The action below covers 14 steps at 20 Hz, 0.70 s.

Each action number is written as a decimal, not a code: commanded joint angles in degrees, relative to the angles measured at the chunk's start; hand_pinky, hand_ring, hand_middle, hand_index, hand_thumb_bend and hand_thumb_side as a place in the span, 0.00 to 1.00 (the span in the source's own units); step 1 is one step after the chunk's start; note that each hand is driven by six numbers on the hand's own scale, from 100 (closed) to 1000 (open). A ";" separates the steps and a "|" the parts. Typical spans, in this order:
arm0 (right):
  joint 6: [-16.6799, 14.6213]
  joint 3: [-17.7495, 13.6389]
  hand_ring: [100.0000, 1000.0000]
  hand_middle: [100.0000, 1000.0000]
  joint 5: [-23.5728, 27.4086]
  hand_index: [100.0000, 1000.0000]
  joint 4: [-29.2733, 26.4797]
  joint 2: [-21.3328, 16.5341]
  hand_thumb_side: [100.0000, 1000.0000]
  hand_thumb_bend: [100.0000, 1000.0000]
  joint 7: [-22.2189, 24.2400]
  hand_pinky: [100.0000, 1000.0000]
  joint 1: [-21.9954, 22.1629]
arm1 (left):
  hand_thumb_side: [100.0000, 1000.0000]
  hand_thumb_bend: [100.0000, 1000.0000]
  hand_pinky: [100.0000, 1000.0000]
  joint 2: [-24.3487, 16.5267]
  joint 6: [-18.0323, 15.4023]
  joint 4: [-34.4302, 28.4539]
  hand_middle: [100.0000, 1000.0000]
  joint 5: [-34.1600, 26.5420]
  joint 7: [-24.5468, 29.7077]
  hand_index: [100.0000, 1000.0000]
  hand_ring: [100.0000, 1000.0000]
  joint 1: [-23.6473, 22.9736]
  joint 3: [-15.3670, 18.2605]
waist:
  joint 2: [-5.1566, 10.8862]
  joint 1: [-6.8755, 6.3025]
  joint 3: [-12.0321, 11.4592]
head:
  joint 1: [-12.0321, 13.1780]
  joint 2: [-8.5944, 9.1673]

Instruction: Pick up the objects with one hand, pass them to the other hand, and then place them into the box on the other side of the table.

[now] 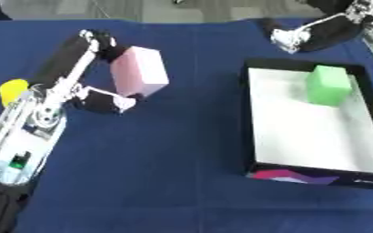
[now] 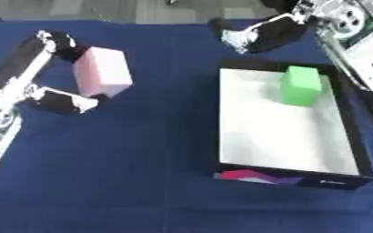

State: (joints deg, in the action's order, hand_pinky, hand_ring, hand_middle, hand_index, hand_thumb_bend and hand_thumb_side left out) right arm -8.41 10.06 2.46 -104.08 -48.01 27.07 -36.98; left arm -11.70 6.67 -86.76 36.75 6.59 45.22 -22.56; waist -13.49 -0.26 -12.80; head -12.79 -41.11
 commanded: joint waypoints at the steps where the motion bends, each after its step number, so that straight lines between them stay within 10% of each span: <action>1: -0.95 0.32 0.93 0.79 -1.79 0.95 0.51 -0.35 0.11 0.07 1.30 0.88 -1.45 | 0.00 0.03 0.62 0.79 -1.35 -0.18 0.40 -1.28 -1.67 0.42 0.51 0.55 0.92 | 0.15 0.86 -0.16 | -0.39 0.86; 14: -5.47 3.01 0.94 0.81 -8.57 0.95 4.74 2.64 0.10 0.18 5.93 0.88 -4.97 | 0.00 0.00 0.62 4.46 -8.11 3.22 0.38 -7.19 -4.32 0.42 0.49 0.84 0.93 | -0.92 1.02 -1.07 | -2.08 1.62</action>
State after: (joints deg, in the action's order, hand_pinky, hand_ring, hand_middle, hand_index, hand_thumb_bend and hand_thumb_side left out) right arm -13.47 13.35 -5.44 -99.44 -44.74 32.65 -40.90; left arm -7.42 -0.79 -83.05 30.23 2.41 44.88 -22.05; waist -14.59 0.06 -13.90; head -14.59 -40.35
